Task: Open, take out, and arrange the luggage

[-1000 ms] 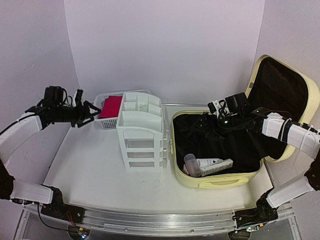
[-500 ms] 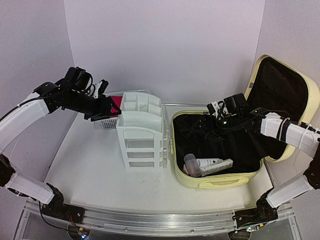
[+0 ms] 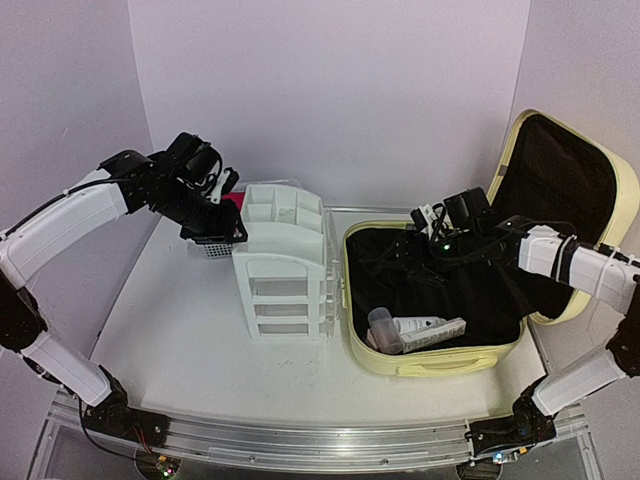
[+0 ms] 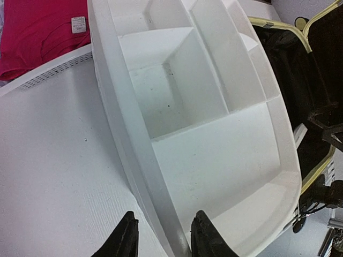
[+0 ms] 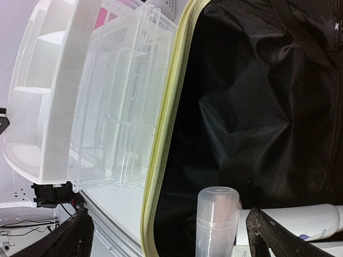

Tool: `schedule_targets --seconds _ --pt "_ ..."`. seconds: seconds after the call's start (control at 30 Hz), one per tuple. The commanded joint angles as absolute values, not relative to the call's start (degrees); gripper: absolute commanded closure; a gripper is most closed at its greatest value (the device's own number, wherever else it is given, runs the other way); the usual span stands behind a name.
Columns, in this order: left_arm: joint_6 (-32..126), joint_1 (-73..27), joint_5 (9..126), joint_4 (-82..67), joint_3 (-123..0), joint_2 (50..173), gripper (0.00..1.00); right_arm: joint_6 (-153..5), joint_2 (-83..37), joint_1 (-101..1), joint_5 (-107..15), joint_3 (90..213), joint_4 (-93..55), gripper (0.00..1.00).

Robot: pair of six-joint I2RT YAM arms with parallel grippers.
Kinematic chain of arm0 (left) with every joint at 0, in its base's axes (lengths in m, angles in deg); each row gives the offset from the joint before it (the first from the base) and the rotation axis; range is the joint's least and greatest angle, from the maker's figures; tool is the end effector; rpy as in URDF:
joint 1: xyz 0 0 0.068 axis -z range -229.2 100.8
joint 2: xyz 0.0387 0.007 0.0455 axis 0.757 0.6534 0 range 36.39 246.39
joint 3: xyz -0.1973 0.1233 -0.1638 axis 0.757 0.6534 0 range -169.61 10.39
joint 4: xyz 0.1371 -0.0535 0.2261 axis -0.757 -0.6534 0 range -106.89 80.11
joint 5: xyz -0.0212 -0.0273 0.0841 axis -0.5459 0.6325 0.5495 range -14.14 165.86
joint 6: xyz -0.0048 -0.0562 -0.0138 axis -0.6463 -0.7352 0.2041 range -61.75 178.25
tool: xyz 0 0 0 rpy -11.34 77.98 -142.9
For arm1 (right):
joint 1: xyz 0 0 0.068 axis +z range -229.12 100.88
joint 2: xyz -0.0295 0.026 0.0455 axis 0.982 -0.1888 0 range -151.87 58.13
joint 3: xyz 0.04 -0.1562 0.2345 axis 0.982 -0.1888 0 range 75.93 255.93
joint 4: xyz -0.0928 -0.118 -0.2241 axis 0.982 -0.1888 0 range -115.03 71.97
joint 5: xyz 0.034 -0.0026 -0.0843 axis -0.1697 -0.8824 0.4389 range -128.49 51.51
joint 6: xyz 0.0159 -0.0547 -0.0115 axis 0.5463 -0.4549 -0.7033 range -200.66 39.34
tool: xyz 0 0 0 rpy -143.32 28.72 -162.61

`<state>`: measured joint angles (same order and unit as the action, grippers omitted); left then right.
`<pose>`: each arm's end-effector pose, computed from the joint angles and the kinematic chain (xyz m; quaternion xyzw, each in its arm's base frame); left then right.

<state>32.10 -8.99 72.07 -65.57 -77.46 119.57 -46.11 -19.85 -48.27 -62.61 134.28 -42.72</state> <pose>0.2334 -0.2010 0.3784 0.1262 0.9337 -0.2086 0.2621 0.2503 0.1694 0.2765 -0.0520 0.9034 0.3671 0.2154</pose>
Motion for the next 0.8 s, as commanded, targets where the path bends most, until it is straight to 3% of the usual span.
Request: schedule_targets --seconds 0.0,0.47,0.77 --pt "34.6 -8.7 77.5 -68.8 -80.8 121.9 0.67 -45.9 -21.9 -45.4 -59.1 137.1 -41.0 0.02" --pt "37.3 -8.7 87.7 -74.8 -81.8 121.0 0.78 -42.4 -32.7 -36.8 -45.3 148.8 -46.7 0.02" --pt "35.6 -8.8 87.6 -75.1 -78.3 117.7 0.82 -37.1 -36.1 -32.1 -39.9 156.7 -48.5 0.02"
